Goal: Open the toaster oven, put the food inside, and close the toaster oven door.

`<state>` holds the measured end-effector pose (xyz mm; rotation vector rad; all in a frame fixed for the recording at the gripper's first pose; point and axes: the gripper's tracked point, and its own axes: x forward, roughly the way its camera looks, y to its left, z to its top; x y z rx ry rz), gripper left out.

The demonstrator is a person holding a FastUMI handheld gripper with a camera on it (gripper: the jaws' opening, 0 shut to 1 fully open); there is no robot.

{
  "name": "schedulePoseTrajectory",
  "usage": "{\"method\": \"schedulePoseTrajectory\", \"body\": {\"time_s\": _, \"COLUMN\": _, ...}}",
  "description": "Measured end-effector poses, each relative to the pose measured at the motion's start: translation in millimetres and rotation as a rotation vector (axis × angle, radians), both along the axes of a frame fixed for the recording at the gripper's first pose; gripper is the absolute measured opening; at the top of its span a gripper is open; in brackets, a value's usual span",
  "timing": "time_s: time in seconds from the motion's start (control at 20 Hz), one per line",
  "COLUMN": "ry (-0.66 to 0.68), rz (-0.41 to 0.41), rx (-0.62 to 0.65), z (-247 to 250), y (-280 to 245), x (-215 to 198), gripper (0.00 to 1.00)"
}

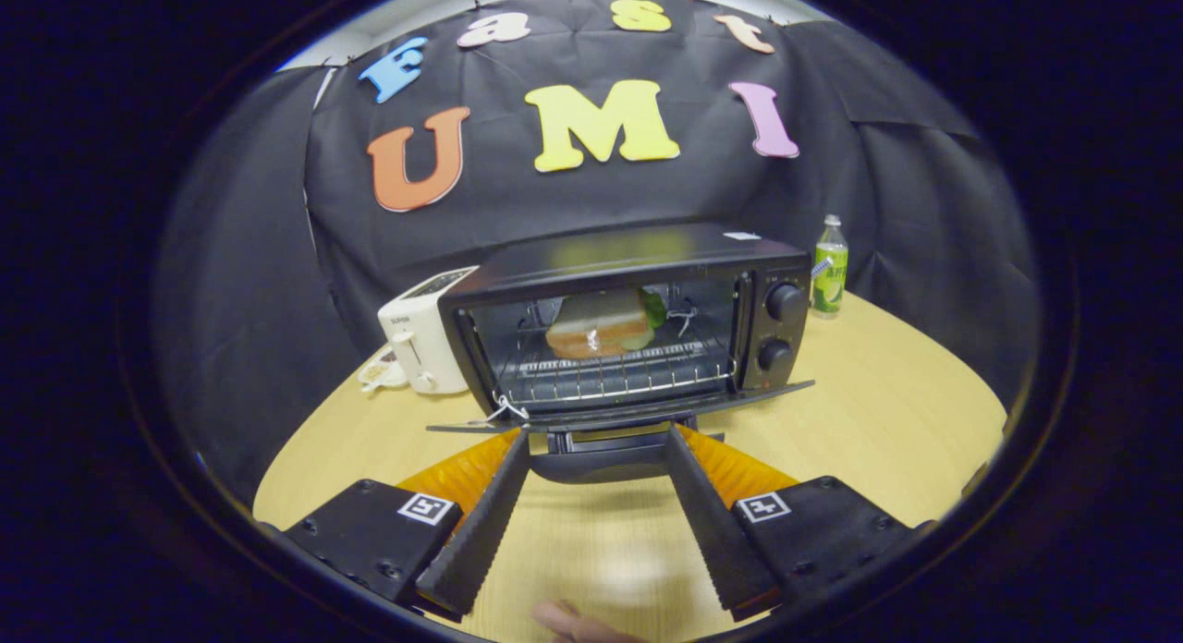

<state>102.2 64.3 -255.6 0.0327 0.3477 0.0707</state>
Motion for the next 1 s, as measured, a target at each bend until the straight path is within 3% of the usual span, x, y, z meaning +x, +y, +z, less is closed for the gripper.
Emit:
{"method": "schedulePoseTrajectory", "body": {"time_s": 0.35, "ry": -0.22, "rz": 0.052, "rx": -0.019, "z": 25, "y": 5, "x": 18, "gripper": 0.96}}
{"method": "schedulePoseTrajectory", "body": {"time_s": 0.5, "ry": -0.247, "rz": 0.124, "rx": 0.004, "z": 40, "y": 19, "x": 40, "gripper": 0.96}}
{"method": "schedulePoseTrajectory", "body": {"time_s": 0.7, "ry": -0.275, "rz": 0.114, "rx": 0.002, "z": 52, "y": 19, "x": 38, "gripper": 0.96}}
{"method": "schedulePoseTrajectory", "body": {"time_s": 1.0, "ry": -0.322, "rz": 0.061, "rx": -0.058, "z": 100, "y": -4, "x": -1, "gripper": 0.96}}
